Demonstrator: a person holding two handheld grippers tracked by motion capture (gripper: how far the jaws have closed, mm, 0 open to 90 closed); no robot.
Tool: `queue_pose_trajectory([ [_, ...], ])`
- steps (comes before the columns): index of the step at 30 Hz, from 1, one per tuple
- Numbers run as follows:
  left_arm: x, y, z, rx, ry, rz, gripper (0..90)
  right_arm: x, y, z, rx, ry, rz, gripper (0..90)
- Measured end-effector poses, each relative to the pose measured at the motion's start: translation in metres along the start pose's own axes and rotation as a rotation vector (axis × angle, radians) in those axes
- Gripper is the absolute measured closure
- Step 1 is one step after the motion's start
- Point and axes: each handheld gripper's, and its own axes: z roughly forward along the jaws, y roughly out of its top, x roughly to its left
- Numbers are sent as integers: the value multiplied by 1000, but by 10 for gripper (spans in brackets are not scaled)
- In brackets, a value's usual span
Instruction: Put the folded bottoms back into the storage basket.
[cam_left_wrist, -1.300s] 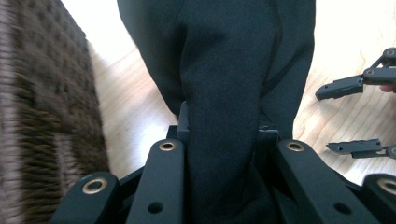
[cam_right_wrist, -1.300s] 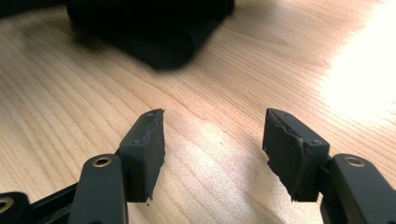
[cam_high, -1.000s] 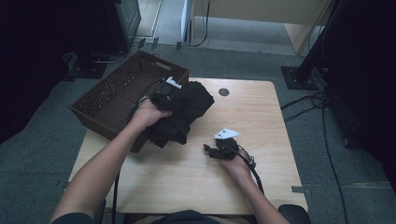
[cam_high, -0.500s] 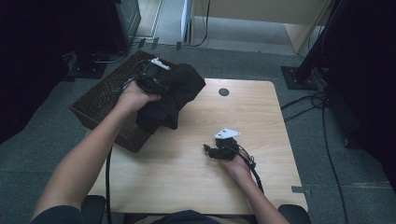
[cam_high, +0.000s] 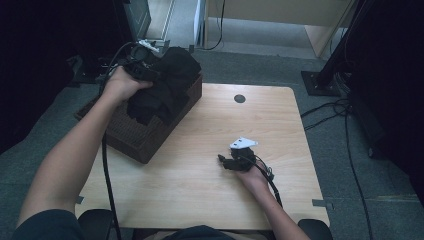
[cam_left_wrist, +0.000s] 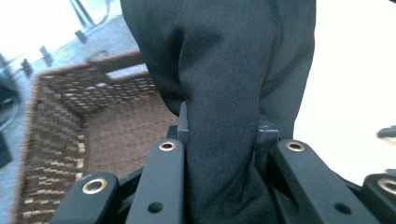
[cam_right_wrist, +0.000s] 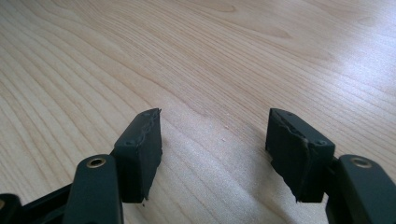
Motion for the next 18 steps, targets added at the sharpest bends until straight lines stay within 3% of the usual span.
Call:
queue_pose_trajectory([
  [6, 19, -4, 0, 0, 32, -15, 729, 0, 0, 0, 0, 1, 0, 362],
  [10, 24, -7, 5, 14, 41, -19, 729, 0, 0, 0, 0, 1, 0, 362],
  [18, 29, -18, 30, 35, -20, -46, 727, 0, 0, 0, -1, -2, 3, 362],
])
